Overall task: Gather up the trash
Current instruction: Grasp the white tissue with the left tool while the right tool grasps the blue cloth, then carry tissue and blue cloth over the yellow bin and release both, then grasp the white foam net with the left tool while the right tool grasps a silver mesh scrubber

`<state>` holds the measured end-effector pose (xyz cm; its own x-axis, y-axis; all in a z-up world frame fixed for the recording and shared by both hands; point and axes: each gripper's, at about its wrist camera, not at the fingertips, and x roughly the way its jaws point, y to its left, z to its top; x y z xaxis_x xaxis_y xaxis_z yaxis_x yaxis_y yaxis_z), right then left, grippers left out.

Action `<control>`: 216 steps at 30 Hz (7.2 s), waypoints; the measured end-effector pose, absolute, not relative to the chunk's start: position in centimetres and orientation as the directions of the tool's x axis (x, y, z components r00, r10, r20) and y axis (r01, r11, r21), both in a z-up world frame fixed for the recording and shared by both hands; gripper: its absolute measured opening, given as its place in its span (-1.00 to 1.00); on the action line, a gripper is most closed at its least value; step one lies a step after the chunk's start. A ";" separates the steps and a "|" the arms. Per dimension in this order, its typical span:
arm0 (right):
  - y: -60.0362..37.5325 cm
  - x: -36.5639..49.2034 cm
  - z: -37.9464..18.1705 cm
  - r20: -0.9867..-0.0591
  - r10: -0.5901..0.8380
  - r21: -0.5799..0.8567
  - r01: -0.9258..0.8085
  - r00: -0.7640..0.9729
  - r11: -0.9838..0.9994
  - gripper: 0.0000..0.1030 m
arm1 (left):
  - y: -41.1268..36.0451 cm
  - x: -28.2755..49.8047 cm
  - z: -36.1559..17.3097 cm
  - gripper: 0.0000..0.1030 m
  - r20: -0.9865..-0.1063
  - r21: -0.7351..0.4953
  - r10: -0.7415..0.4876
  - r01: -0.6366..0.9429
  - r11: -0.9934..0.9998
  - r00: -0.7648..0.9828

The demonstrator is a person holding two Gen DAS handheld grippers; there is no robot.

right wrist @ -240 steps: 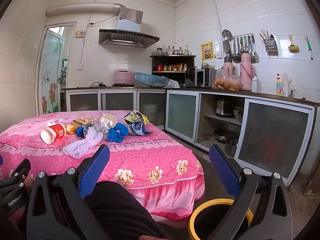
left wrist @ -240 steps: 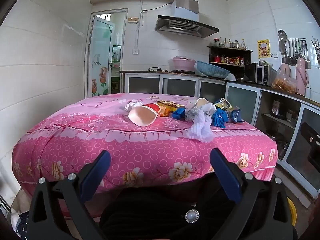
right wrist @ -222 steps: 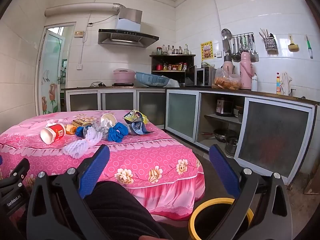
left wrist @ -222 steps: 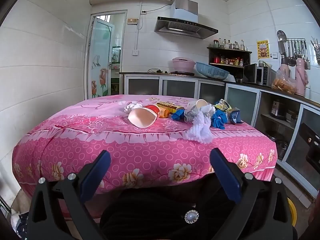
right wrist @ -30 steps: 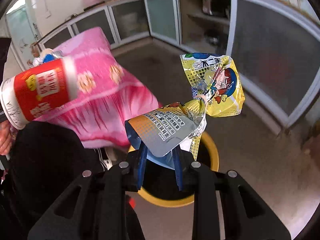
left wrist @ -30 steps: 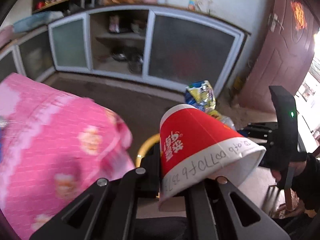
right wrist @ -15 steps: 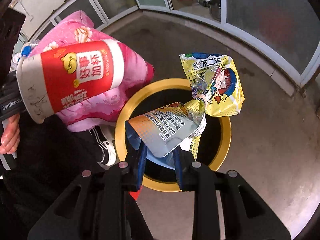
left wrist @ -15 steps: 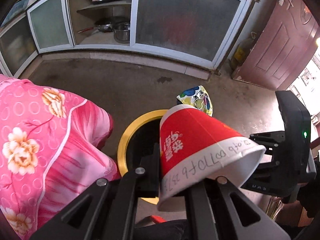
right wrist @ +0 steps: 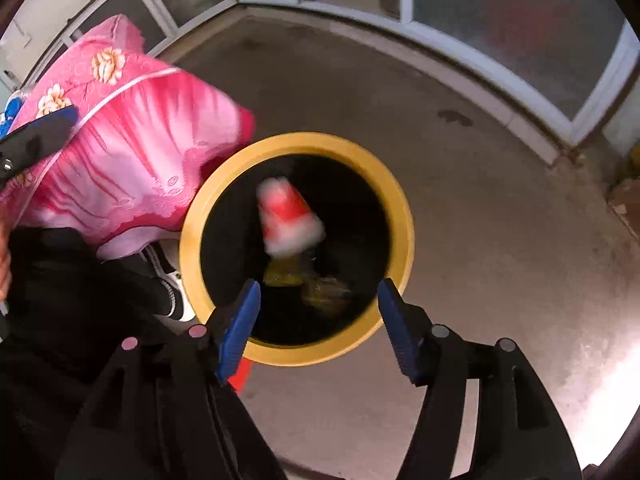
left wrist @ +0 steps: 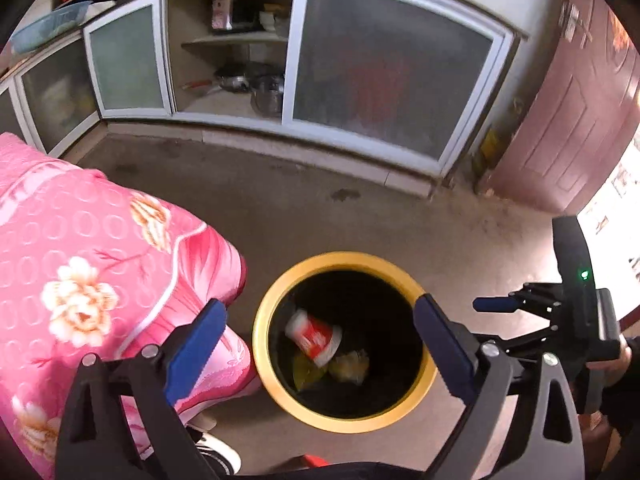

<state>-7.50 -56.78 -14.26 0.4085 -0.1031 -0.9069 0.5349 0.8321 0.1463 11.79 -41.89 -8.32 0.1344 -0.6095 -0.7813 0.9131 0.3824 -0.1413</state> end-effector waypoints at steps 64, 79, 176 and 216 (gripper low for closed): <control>-26.1 30.5 -0.1 -0.719 0.275 0.140 -0.255 0.639 0.957 0.69 | 10.4 39.6 -0.8 0.85 -0.766 -0.019 0.000 -0.024 1.000 0.643; -25.9 31.7 -1.0 -0.762 0.247 0.132 -0.230 0.599 0.964 -0.56 | 10.5 42.2 -2.1 -0.16 -0.792 -0.069 -0.033 -0.036 0.997 0.610; -57.5 -5.9 -12.7 -0.887 -0.122 0.171 0.562 0.445 0.809 0.07 | -43.1 11.9 -10.0 0.80 -0.795 -0.250 -0.603 0.868 0.428 0.068; -31.7 28.3 3.6 -0.702 0.223 0.046 -0.269 0.677 0.962 0.34 | -8.1 22.5 0.7 0.84 -0.708 0.001 -0.268 0.381 0.925 0.653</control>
<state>28.35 -31.68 3.61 0.6768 0.2225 -0.7017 -0.2689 0.9621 0.0458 22.49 -8.07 0.67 0.6529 -0.2683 -0.7083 0.3808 0.9246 0.0007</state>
